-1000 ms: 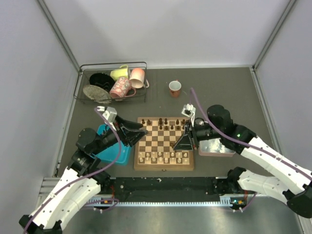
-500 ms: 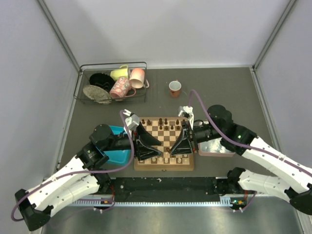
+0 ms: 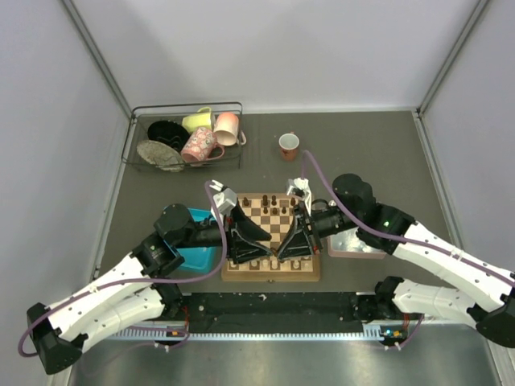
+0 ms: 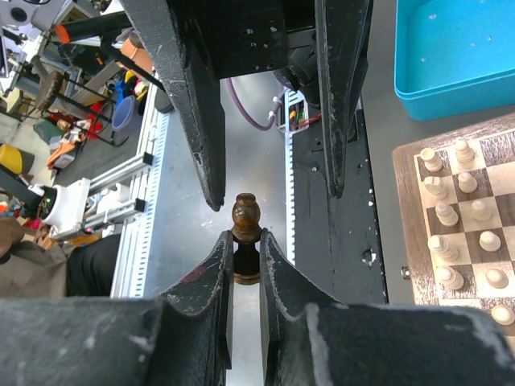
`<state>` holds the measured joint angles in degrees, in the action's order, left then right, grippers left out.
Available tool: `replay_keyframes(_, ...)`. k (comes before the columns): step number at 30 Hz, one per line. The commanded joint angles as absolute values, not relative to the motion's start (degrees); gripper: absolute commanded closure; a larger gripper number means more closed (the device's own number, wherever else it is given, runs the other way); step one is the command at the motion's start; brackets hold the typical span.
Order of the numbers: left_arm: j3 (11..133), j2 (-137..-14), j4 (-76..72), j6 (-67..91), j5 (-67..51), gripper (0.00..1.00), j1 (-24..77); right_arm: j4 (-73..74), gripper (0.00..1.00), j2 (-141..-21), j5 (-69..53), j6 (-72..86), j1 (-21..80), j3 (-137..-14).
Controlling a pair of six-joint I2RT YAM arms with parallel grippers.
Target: Set up the chess pieces on the board
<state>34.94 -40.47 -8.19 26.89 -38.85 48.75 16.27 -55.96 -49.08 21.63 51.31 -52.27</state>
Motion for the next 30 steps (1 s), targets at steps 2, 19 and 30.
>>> replay_keyframes(2,37.71,-40.87,-11.78,26.54,-38.50,0.45,49.74,14.68,1.00,-56.25,-49.48,21.18,52.12,-55.19)
replay_keyframes(19,38.06,-41.92,-11.60,25.31,-38.94,0.67,52.38,15.29,1.00,-55.99,-48.69,21.01,52.21,-55.63)
replay_keyframes(30,37.27,-41.92,-13.45,25.75,-39.11,0.94,52.91,15.21,1.00,-56.42,-48.60,20.83,52.21,-55.72)
